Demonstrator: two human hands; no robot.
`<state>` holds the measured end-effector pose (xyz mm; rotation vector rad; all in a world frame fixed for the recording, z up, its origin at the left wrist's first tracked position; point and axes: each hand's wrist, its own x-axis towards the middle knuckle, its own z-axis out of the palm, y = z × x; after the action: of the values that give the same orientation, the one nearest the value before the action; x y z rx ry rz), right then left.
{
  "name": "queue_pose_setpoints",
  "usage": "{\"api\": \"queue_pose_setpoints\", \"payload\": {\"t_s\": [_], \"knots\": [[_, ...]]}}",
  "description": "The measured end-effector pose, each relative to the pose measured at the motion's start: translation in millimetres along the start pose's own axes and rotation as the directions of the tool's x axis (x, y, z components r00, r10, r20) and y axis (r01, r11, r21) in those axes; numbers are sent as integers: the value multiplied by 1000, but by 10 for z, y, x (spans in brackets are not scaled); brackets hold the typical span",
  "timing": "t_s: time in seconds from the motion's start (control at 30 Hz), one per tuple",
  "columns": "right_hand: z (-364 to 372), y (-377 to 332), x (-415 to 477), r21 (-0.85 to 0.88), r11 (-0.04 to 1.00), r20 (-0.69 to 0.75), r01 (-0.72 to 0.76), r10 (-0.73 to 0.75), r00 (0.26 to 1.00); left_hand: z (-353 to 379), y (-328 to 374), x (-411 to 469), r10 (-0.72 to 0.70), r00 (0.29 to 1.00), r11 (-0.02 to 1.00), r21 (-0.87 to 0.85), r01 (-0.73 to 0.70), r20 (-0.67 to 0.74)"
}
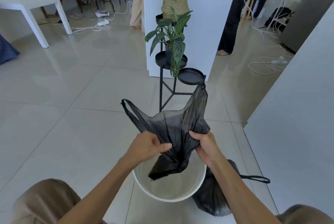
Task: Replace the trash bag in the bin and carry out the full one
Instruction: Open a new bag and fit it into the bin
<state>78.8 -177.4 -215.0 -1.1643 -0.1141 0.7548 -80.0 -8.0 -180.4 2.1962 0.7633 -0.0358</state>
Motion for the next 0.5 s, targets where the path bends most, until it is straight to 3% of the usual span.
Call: {"api": "queue_pose_setpoints", "payload": {"t_s": [0.07, 0.17, 0.23, 0.33, 0.4, 0.5], "knots": [[-7, -8, -3, 29, 1000, 28, 5, -6, 1000, -17, -11, 79, -5, 977, 999, -42, -4, -213], [-22, -47, -1, 52, 999, 55, 4, -7, 998, 53, -62, 99, -9, 965, 996, -84, -13, -262], [-29, -112, -5, 31, 999, 77, 9, -11, 997, 52, -79, 95, 130, 937, 991, 17, -131, -324], [-13, -222, -21, -29, 999, 106, 21, -17, 994, -64, 60, 144, 455, 793, 889, 258, -378, -406], [18, -261, -33, -50, 999, 143, 9, -1, 990, -162, 211, 224, 544, 781, 815, 413, -406, -306], [101, -300, -32, -97, 995, 242, 7, 17, 970, -317, 366, 404, 421, 906, 804, 475, -358, -29]]}}
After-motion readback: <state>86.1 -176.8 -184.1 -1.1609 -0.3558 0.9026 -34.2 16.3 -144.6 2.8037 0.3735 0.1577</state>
